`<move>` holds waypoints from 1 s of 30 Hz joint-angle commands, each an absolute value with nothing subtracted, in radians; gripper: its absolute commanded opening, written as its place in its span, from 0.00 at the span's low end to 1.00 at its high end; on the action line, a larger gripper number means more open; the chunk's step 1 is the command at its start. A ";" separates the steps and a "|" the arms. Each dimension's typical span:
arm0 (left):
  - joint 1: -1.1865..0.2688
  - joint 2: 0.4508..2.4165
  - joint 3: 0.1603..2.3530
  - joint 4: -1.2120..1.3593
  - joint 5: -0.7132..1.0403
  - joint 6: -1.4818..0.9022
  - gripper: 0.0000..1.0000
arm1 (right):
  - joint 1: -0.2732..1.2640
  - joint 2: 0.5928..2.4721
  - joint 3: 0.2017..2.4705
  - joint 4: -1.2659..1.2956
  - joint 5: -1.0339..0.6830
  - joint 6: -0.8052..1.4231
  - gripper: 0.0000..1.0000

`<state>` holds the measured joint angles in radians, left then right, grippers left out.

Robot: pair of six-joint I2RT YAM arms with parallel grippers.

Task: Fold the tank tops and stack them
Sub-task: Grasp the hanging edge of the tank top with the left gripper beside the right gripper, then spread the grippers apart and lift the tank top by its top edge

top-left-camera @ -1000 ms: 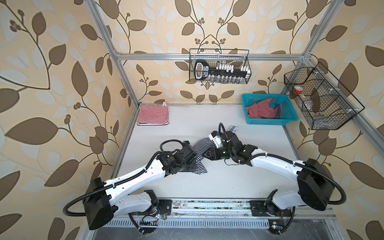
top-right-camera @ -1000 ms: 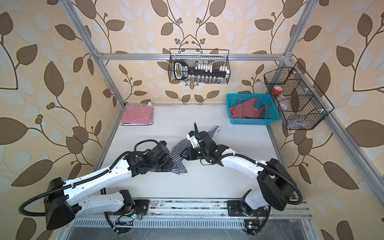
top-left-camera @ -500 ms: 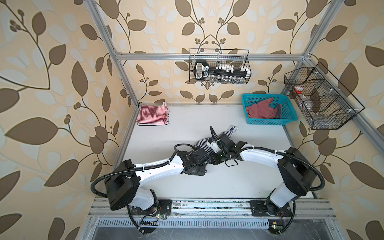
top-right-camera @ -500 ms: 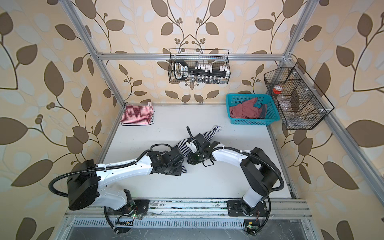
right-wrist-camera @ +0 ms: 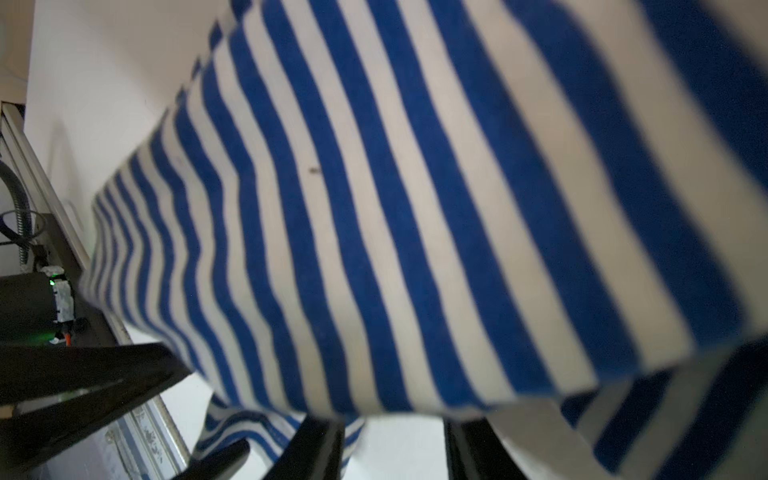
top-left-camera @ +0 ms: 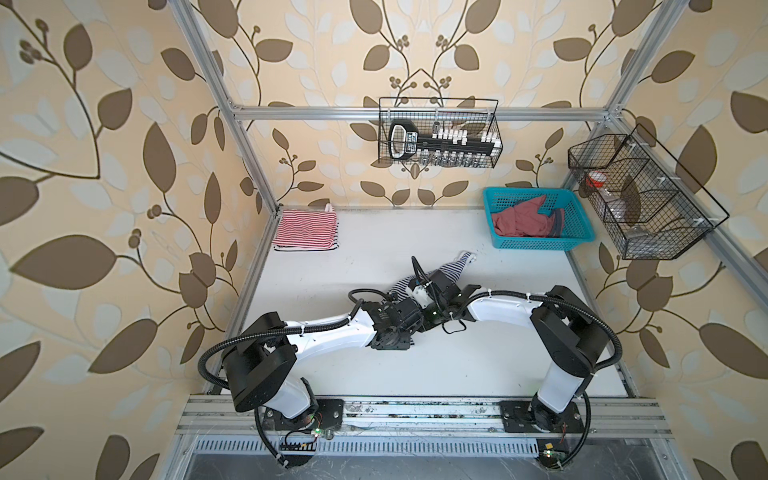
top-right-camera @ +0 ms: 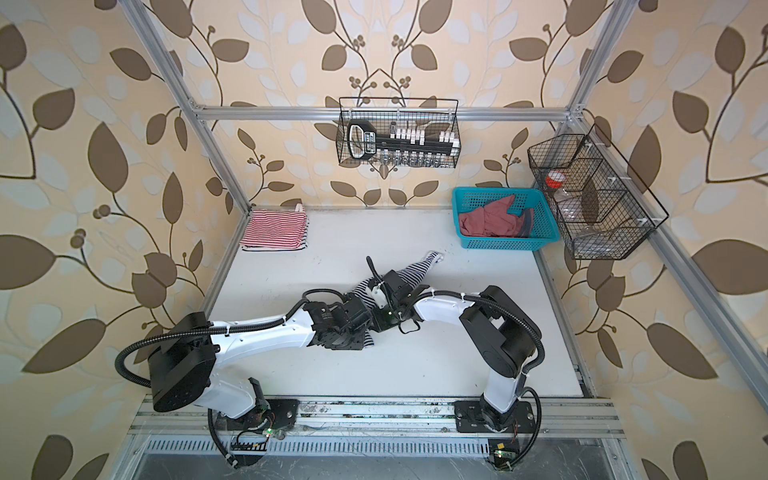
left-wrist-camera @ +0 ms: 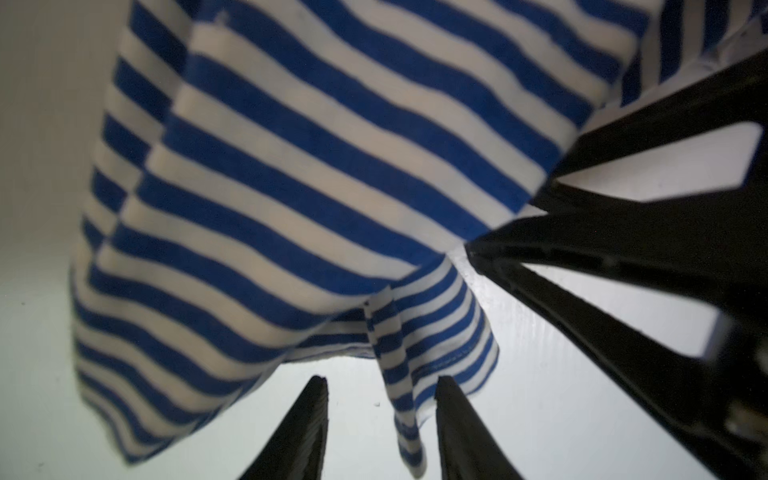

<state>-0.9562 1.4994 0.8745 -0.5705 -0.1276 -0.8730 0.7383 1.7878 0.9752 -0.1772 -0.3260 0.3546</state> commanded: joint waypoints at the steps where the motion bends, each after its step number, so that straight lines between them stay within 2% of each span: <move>1: -0.960 1.503 0.901 -0.557 -0.198 -0.919 0.42 | 0.736 1.818 1.008 -0.111 -0.339 0.365 0.40; 10: -0.960 1.544 0.885 -0.492 -0.166 -0.939 0.32 | 0.734 1.868 1.045 -0.056 -0.330 0.388 0.45; 17: -0.959 1.583 0.887 -0.493 -0.170 -0.946 0.17 | 0.732 1.899 1.060 -0.030 -0.322 0.401 0.44; 19: -0.959 1.587 0.888 -0.495 -0.172 -0.946 0.12 | 0.732 1.906 1.062 -0.017 -0.324 0.409 0.39; 22: -0.959 1.587 0.894 -0.506 -0.174 -0.944 0.00 | 0.732 1.916 1.065 -0.001 -0.325 0.417 0.19; 24: -0.959 1.568 0.903 -0.530 -0.188 -0.935 0.00 | 0.730 1.917 1.065 0.006 -0.324 0.421 0.04; 25: -0.959 1.555 0.909 -0.546 -0.198 -0.928 0.00 | 0.727 1.913 1.065 0.006 -0.324 0.422 0.00; 30: -0.956 1.404 0.954 -0.710 -0.328 -0.876 0.00 | 0.694 1.818 1.057 -0.026 -0.305 0.408 0.00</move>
<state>-0.9562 1.5299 0.8902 -0.5835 -0.2096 -0.9165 0.7170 1.8900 1.0367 -0.0162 -0.3229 0.4213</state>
